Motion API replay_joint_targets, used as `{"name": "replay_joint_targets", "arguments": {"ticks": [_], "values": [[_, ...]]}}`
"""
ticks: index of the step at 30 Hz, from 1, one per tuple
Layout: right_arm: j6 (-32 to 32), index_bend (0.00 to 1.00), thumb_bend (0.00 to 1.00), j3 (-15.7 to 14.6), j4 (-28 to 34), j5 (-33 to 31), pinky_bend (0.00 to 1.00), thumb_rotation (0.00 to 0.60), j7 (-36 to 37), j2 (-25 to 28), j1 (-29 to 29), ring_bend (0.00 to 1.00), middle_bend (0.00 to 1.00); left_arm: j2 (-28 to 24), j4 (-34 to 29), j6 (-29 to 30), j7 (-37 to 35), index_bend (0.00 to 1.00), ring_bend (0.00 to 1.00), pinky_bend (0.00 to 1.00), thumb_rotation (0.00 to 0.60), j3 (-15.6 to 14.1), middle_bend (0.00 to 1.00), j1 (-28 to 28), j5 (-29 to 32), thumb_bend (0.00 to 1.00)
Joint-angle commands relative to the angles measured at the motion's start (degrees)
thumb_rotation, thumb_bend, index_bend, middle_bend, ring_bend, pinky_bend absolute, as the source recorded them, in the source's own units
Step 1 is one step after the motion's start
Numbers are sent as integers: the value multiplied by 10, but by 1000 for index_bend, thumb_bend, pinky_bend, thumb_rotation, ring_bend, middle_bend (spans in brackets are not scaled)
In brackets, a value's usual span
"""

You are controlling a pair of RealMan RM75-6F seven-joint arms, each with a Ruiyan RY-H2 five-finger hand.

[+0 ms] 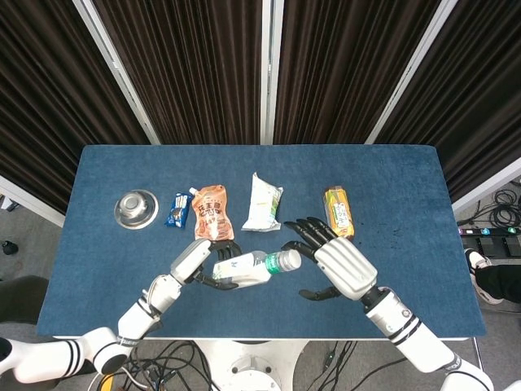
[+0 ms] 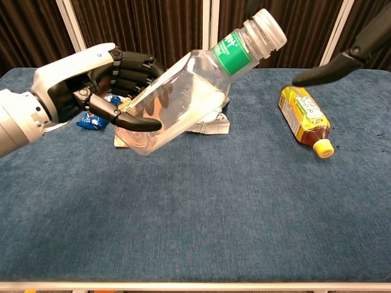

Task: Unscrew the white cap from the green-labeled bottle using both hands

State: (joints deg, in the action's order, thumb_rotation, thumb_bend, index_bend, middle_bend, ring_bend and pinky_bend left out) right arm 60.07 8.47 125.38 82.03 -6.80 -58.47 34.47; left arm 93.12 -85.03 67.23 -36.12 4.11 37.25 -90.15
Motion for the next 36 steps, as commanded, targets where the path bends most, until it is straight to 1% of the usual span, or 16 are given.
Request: {"name": "replay_joint_targets", "arguments": {"ticks": [1,5,7,10,15,25,31,36], "values": [[11,232,63,2,-8,7,0,587,3,-10,-3,0,51,2,1,0,1,698,577,560,600,-1,638,0,-1,429],[19,227,113,7,-15,9,0,588,1,-21,-2,0,58,2,2,-1,0,700,577,560,600,0,638,3,-3,428],[23,230,166,11,-19,6,0,593,-3,-27,-1,0,63,2,0,1,0,700,577,560,600,-1,638,2,-5,429],[21,270,211,14,-22,-1,0,600,-8,-34,2,0,69,1,0,2,-1,701,577,560,600,-1,638,2,-5,429],[13,299,237,13,-21,-18,0,600,-23,-36,6,0,74,-1,1,2,-2,702,577,560,600,-2,638,1,-5,428],[8,344,249,12,-15,-32,0,600,-38,-31,9,0,77,-2,2,-1,-3,703,577,559,600,-2,638,2,-3,429],[9,416,278,12,-17,-32,0,600,-39,-31,9,0,95,-2,3,-1,-3,703,577,559,600,-1,638,3,-2,428],[13,450,291,13,-19,-35,0,600,-42,-35,9,0,105,-2,4,-2,-4,703,577,559,600,-2,638,3,-1,428]]}}
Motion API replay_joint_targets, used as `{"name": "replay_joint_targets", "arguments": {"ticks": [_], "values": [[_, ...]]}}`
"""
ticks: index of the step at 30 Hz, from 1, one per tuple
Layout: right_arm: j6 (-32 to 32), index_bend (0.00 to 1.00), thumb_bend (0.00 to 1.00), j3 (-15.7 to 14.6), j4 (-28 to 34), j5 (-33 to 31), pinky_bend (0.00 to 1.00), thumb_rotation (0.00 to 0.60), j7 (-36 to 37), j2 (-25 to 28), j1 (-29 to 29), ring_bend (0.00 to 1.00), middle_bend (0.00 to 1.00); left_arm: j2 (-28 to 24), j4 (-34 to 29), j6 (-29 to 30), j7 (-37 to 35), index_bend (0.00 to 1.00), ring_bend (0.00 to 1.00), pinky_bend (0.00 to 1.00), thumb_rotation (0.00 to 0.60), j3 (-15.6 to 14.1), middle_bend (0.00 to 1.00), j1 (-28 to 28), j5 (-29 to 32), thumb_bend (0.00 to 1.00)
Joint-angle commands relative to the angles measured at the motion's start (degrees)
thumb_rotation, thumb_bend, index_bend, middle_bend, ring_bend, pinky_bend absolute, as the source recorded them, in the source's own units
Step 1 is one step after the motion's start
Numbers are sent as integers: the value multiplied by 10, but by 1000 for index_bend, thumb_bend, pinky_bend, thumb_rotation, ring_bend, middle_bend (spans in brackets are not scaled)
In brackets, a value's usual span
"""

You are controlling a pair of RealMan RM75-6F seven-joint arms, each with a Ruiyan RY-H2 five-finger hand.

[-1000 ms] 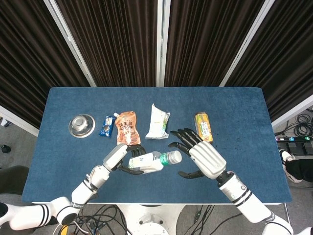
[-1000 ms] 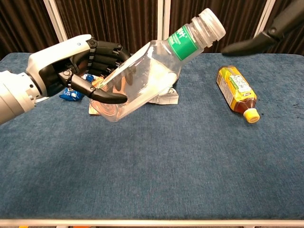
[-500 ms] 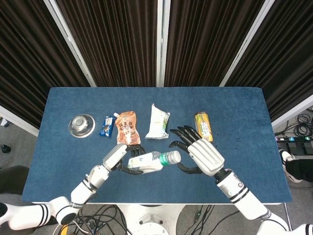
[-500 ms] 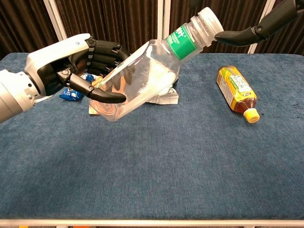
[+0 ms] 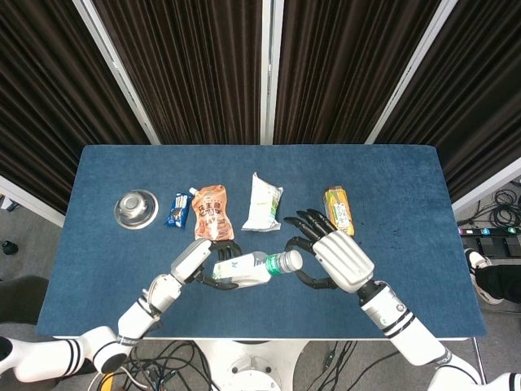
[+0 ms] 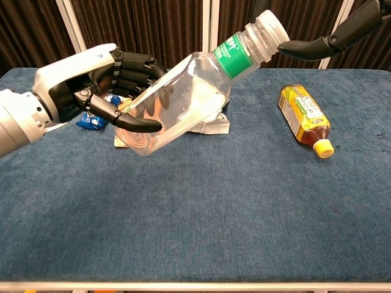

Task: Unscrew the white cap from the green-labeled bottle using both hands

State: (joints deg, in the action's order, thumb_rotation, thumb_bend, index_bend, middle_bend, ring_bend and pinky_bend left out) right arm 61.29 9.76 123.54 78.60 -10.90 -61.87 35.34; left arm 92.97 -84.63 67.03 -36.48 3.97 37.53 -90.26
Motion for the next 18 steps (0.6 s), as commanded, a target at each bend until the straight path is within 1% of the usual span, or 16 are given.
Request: {"name": "replay_joint_targets", "arguments": {"ticks": [1,8,12,15,18], "values": [[1,454,291,1,-1,-1,0,600,-1,-1,1,0,107,1,1,0,0,703,577,559,600,-1,638,-1,0,429],[16,487,290,6,1,6,0,600,1,0,-4,0,119,0,7,-1,-1,703,577,559,600,-2,638,-2,2,429],[29,490,289,9,4,10,0,600,8,11,-11,0,122,-4,15,0,8,703,577,553,600,-5,638,-5,3,429],[33,490,290,12,-1,-8,0,600,11,29,-19,0,121,-11,34,-2,29,703,577,541,600,-7,638,-11,12,429],[6,490,290,7,-13,-51,0,600,6,48,-15,0,118,-22,51,-1,52,704,577,538,600,-9,638,-19,20,428]]}}
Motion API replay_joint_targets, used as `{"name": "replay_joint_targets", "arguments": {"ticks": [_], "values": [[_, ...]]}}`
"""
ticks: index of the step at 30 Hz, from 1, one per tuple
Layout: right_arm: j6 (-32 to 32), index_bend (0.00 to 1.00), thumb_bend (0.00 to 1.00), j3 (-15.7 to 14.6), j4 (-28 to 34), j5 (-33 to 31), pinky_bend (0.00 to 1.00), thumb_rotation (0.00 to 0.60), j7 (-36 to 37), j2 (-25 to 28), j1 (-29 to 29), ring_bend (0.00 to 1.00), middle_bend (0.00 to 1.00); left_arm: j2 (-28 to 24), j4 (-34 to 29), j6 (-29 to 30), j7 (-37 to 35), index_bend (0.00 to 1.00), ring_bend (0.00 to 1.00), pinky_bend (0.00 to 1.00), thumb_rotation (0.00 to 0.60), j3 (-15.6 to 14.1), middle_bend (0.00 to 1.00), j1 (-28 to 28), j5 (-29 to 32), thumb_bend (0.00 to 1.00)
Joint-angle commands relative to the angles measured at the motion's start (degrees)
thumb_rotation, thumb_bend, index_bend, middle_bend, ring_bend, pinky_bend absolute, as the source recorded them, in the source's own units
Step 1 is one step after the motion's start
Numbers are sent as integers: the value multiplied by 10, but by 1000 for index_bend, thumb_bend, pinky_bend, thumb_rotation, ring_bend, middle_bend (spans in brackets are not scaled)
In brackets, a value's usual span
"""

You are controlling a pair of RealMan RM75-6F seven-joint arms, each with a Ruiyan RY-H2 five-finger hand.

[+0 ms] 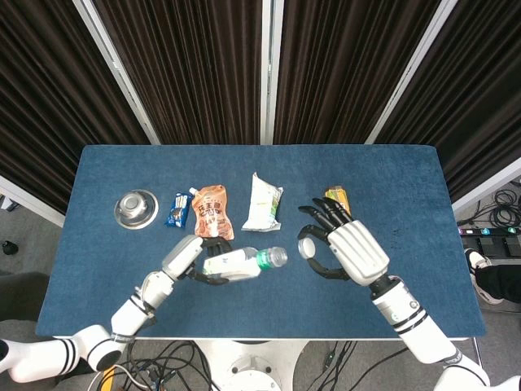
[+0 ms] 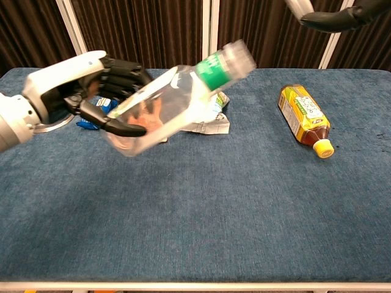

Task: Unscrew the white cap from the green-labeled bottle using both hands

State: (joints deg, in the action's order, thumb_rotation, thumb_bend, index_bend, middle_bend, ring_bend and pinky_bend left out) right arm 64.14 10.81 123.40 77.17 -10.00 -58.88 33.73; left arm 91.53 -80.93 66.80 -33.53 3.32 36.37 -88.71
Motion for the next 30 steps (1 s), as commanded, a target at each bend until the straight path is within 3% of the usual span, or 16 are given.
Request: {"name": "replay_joint_targets", "arguments": {"ticks": [1,8,16,24,30], "values": [[-38,490,289,-6,-19,-54,0,600,-6,22,6,0,117,-11,26,3,47,704,577,535,600,-5,638,-10,4,428],[-81,490,289,-13,-68,-109,0,600,-15,3,26,0,118,-26,64,-44,214,705,566,464,600,-28,630,-13,26,431],[-100,490,290,-40,-121,-132,0,600,-66,-51,41,0,117,9,70,-85,328,664,505,430,600,-27,586,-13,69,397],[-116,494,290,-62,-176,-143,0,600,-91,-106,50,0,115,7,43,-82,401,306,231,314,600,-19,314,-24,100,240],[-141,477,277,-79,-248,-143,0,600,-129,-163,70,0,99,-22,-3,-36,415,243,192,273,600,-7,261,-50,108,200]]}}
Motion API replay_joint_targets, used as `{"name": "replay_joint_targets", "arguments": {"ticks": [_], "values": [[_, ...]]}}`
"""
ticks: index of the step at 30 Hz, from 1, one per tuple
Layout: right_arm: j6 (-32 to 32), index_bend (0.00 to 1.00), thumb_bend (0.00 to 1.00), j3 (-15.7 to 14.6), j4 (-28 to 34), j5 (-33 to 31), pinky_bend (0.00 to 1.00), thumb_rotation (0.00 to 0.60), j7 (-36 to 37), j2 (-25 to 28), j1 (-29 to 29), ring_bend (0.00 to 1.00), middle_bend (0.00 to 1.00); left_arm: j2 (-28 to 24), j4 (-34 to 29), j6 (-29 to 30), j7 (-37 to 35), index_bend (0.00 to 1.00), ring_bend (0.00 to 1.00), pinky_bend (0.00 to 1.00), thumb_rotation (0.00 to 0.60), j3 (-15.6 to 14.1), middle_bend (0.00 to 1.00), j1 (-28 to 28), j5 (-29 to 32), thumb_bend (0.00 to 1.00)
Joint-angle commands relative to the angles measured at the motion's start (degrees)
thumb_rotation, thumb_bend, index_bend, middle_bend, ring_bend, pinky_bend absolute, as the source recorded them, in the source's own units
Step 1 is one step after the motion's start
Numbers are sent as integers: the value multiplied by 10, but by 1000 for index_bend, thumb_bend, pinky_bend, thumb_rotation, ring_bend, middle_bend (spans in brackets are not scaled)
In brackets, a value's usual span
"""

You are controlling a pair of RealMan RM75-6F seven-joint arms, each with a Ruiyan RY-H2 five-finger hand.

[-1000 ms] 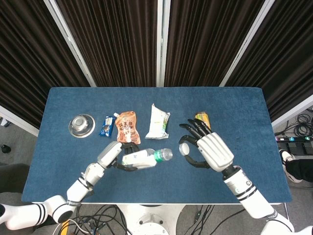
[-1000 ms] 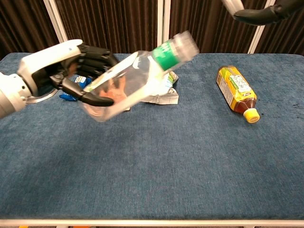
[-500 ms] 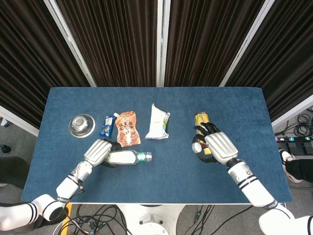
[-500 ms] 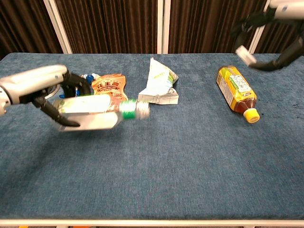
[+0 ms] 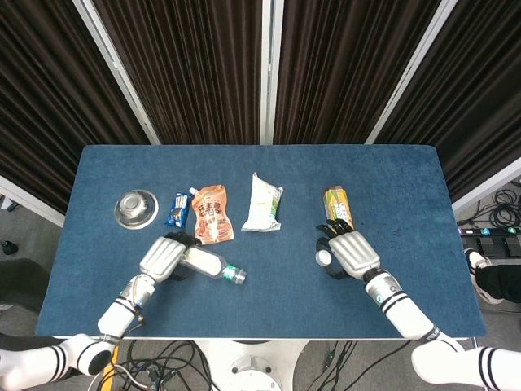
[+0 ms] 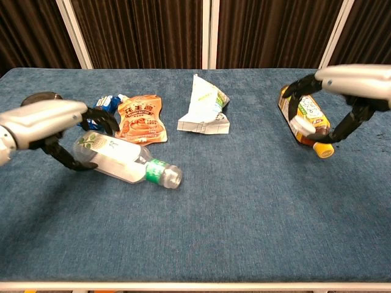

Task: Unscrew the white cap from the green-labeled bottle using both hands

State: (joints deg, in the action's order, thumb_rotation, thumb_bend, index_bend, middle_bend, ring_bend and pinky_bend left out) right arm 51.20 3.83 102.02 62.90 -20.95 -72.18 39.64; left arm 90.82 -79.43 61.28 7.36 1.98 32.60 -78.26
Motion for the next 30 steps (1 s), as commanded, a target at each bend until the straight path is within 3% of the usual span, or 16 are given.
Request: {"name": "replay_joint_targets", "arguments": {"ticks": [1,8,14,18,21,25,30], "values": [[-15,469,274,-12,-50,0,0,600,-25,-45,14,0,97,-23,-28,29,4,238,191,265,600,8,260,-17,2,196],[-19,363,243,-30,-138,12,0,600,-62,-120,23,0,78,-87,-68,97,-45,233,191,249,600,17,260,-61,-7,179],[8,55,214,-38,-152,30,0,600,-67,-132,9,0,50,-139,-75,150,-87,233,191,245,600,13,260,-105,-14,172],[64,0,214,-36,-120,54,0,600,-44,-100,-21,0,41,-171,-75,162,-107,233,191,245,600,8,259,-128,-10,167],[151,0,214,-34,-84,93,0,600,-16,-46,-65,0,40,-200,-83,180,-116,233,191,245,600,8,260,-151,0,164],[272,0,217,-51,-50,140,0,600,32,31,-145,0,23,-233,-88,218,-112,239,191,237,600,9,260,-187,12,164],[375,0,217,-73,-46,189,0,600,91,84,-223,0,0,-247,-104,269,-106,239,191,194,600,11,258,-227,16,163]]}}
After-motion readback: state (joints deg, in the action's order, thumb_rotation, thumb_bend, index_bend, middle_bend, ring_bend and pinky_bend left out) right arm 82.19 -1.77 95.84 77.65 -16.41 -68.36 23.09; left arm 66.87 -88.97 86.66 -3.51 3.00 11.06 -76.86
